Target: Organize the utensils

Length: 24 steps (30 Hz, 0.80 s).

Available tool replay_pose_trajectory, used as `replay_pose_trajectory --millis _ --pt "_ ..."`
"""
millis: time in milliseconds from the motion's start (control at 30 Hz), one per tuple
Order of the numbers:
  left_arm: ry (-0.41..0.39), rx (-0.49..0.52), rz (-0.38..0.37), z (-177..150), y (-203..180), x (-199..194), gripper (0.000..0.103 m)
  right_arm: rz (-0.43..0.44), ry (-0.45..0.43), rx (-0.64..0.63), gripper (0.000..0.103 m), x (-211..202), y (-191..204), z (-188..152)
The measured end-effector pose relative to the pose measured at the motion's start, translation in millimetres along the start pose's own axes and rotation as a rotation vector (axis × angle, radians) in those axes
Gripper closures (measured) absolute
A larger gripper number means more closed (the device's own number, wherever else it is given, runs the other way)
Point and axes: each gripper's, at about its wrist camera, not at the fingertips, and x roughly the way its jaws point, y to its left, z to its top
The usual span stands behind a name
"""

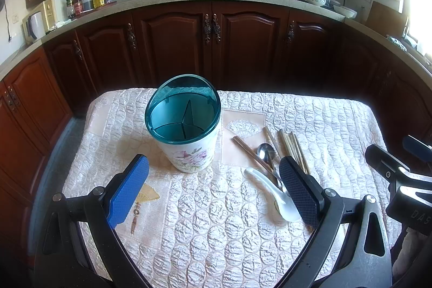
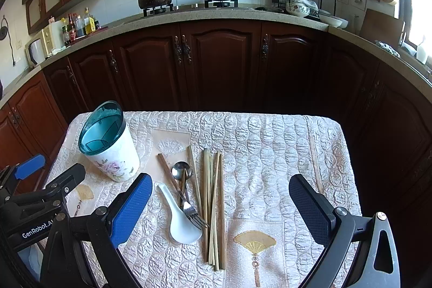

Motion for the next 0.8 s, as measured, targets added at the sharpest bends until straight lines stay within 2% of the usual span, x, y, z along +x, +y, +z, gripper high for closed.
replay_pose_trajectory --millis 800 --pt "0.026 -0.007 -0.003 -2.6 -0.8 8.6 0.005 0.001 0.024 0.0 0.002 8.8 -2.9 -3.2"
